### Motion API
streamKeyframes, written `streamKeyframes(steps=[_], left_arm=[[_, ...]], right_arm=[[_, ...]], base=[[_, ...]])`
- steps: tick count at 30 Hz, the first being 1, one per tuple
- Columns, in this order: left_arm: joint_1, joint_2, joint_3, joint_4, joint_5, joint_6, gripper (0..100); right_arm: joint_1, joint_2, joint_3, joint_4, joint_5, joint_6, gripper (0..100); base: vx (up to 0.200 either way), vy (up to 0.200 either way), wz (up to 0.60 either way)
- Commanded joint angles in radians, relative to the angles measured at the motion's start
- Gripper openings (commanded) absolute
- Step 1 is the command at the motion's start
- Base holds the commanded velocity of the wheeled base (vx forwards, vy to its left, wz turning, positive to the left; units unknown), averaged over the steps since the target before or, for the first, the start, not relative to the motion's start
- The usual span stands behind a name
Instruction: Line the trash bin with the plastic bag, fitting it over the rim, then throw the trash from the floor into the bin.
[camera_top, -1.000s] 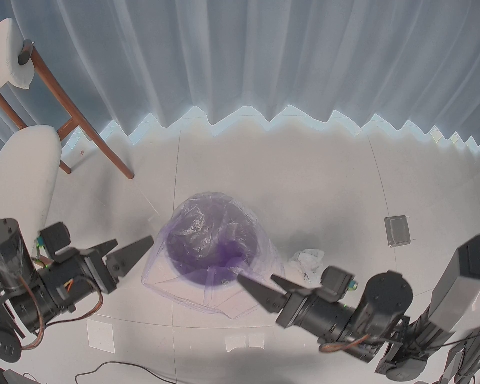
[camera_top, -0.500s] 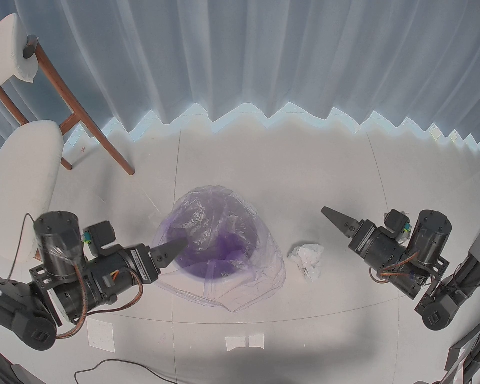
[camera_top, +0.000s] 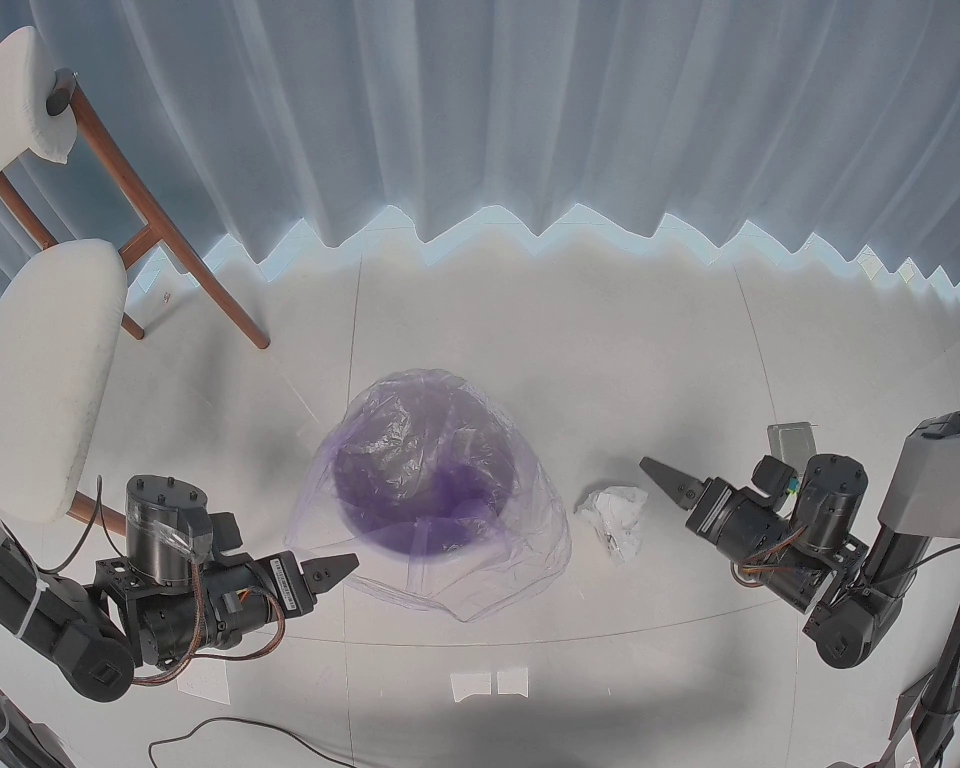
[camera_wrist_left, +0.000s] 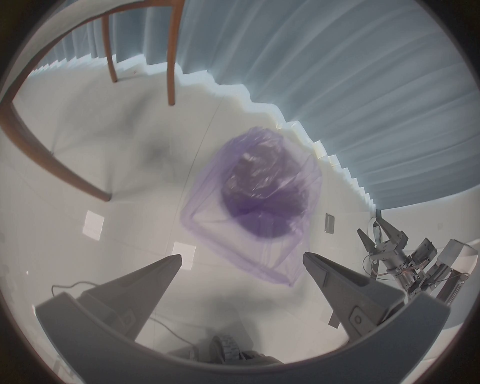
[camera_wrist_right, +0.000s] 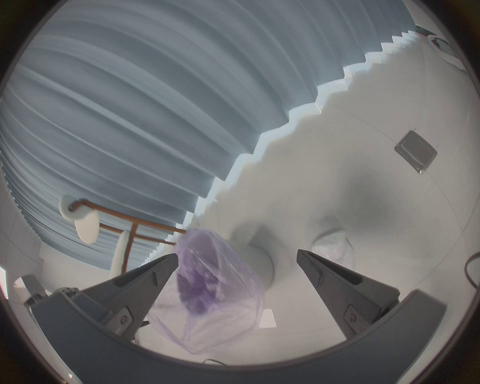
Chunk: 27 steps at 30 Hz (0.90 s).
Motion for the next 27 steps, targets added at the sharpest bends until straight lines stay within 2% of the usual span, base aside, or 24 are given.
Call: streamKeyframes(steps=[1, 9, 18, 19, 27], left_arm=[[0.004, -0.001, 0.024, 0.019, -0.007, -0.023, 100], [0.037, 0.085, 0.004, -0.022, -0.026, -0.025, 100], [0.071, 0.267, 0.021, -0.225, -0.016, -0.031, 100], [0.07, 0.286, 0.029, -0.24, -0.015, -0.03, 0], [0.07, 0.418, 0.044, -0.297, 0.005, -0.023, 0]], right_arm=[[0.007, 0.088, 0.021, -0.021, 0.001, -0.009, 100], [0.008, 0.1, 0.023, -0.021, 0.001, -0.009, 100], [0.01, 0.113, 0.024, -0.021, 0.002, -0.009, 100], [0.01, 0.117, 0.023, -0.021, 0.002, -0.009, 100], [0.014, 0.133, 0.024, -0.021, 0.002, -0.009, 100]], base=[[0.0, 0.0, 0.0], [0.0, 0.0, 0.0], [0.0, 0.0, 0.0], [0.0, 0.0, 0.0], [0.0, 0.0, 0.0]])
